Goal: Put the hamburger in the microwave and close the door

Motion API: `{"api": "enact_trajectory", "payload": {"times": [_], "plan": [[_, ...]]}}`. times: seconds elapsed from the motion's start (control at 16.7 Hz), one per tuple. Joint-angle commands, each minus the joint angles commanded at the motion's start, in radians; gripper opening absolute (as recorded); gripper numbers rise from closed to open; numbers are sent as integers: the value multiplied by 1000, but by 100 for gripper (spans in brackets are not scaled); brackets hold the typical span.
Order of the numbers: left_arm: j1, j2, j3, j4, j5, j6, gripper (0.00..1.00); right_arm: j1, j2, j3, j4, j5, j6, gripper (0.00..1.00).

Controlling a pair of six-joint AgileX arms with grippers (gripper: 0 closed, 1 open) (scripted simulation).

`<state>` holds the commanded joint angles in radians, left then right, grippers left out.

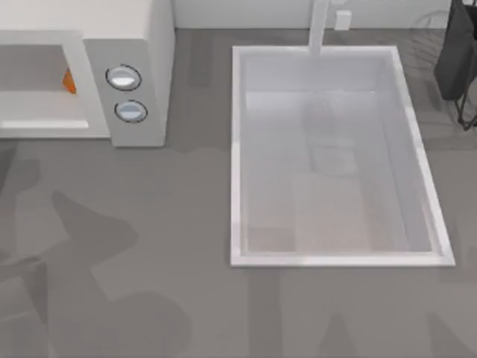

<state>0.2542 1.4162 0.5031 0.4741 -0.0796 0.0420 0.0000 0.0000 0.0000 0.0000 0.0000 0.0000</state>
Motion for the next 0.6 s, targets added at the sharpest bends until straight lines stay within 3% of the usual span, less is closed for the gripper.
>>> {"api": "enact_trajectory", "payload": {"times": [0.36,0.6], "plan": [[-4,-8,-5,-2,1,0,100,0,0,0,0,0,0,100],[-28,-154,-53,-48,8,-4,100,0,0,0,0,0,0,100]]}}
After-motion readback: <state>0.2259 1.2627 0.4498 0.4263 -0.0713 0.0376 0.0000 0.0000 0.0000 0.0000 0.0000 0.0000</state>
